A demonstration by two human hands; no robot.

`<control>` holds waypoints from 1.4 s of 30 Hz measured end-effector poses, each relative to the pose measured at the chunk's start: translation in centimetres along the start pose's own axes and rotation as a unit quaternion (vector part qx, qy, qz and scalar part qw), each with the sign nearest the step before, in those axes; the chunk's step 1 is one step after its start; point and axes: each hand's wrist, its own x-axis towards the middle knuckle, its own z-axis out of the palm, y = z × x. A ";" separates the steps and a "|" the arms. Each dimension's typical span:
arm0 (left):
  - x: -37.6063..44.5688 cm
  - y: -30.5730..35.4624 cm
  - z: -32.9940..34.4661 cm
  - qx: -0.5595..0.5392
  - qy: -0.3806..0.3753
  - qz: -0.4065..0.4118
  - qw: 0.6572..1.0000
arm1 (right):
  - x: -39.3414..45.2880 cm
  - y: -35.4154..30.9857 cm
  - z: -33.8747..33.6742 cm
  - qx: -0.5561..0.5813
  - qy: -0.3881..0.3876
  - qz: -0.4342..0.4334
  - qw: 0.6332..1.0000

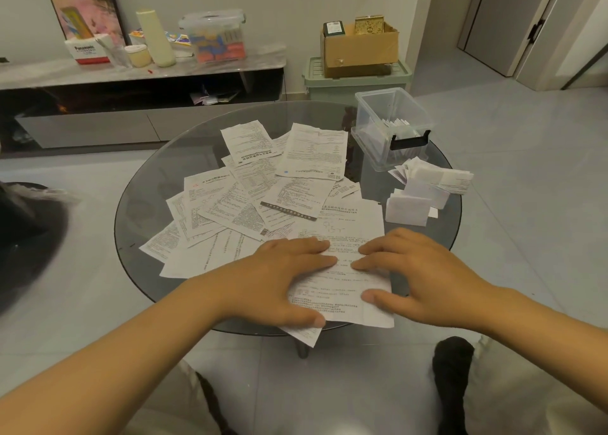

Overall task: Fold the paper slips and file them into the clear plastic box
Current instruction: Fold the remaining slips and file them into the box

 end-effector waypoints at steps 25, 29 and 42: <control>-0.4 0.6 0.3 -0.012 -0.001 0.011 1.000 | -1.4 -0.9 -0.5 0.081 -0.037 -0.041 0.995; -0.4 0.8 0.2 -0.015 0.000 0.012 1.000 | -1.0 -0.8 -0.7 0.131 -0.009 -0.024 0.991; -0.3 1.2 -1.2 -0.198 0.170 -0.092 0.961 | -0.7 -1.0 -1.0 0.281 0.080 0.100 0.951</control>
